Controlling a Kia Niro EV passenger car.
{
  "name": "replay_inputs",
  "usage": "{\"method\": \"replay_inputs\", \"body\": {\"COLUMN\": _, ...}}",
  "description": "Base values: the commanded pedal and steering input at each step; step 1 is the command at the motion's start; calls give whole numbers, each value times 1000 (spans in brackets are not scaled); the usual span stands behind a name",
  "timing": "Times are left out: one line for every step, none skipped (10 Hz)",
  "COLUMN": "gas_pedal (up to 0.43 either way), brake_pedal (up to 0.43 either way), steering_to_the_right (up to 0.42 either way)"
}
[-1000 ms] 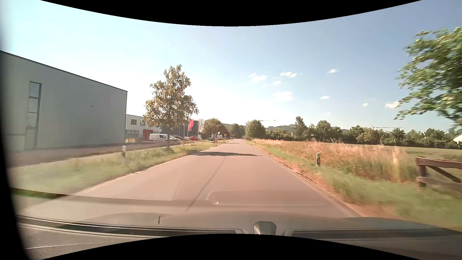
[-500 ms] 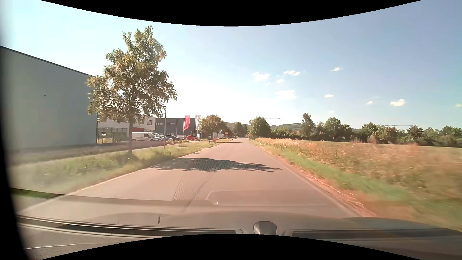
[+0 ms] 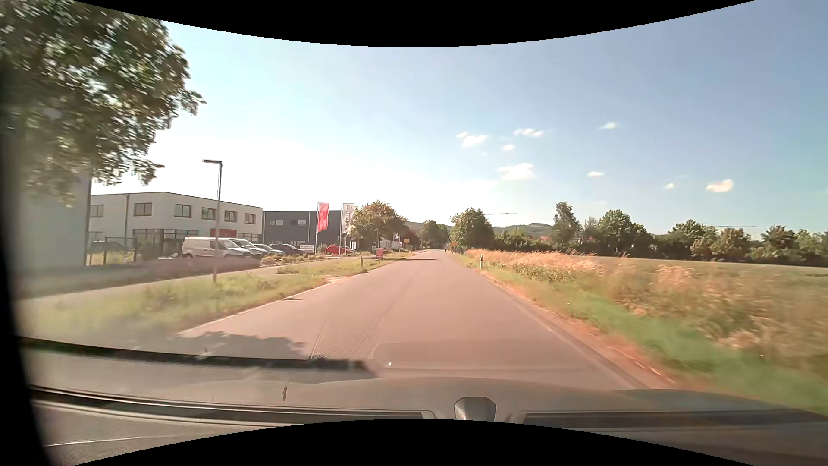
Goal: Follow the waypoints while adhering to traffic rules and regulations
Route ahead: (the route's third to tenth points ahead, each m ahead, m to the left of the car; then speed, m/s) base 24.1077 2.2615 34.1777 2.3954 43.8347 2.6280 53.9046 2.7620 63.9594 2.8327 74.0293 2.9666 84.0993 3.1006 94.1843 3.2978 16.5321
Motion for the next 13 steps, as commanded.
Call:
{"method": "replay_inputs", "body": {"gas_pedal": 138, "brake_pedal": 6, "steering_to_the_right": -4}}
{"method": "replay_inputs", "body": {"gas_pedal": 138, "brake_pedal": 6, "steering_to_the_right": -3}}
{"method": "replay_inputs", "body": {"gas_pedal": 138, "brake_pedal": 6, "steering_to_the_right": -2}}
{"method": "replay_inputs", "body": {"gas_pedal": 138, "brake_pedal": 6, "steering_to_the_right": 1}}
{"method": "replay_inputs", "body": {"gas_pedal": 138, "brake_pedal": 6, "steering_to_the_right": 2}}
{"method": "replay_inputs", "body": {"gas_pedal": 138, "brake_pedal": 6, "steering_to_the_right": 2}}
{"method": "replay_inputs", "body": {"gas_pedal": 138, "brake_pedal": 6, "steering_to_the_right": 2}}
{"method": "replay_inputs", "body": {"gas_pedal": 138, "brake_pedal": 6, "steering_to_the_right": 3}}
{"method": "replay_inputs", "body": {"gas_pedal": 138, "brake_pedal": 6, "steering_to_the_right": 5}}
{"method": "replay_inputs", "body": {"gas_pedal": 130, "brake_pedal": 6, "steering_to_the_right": 5}}
{"method": "replay_inputs", "body": {"gas_pedal": 0, "brake_pedal": 6, "steering_to_the_right": 5}}
{"method": "replay_inputs", "body": {"gas_pedal": 0, "brake_pedal": 6, "steering_to_the_right": 5}}
{"method": "replay_inputs", "body": {"gas_pedal": 0, "brake_pedal": 6, "steering_to_the_right": 5}}
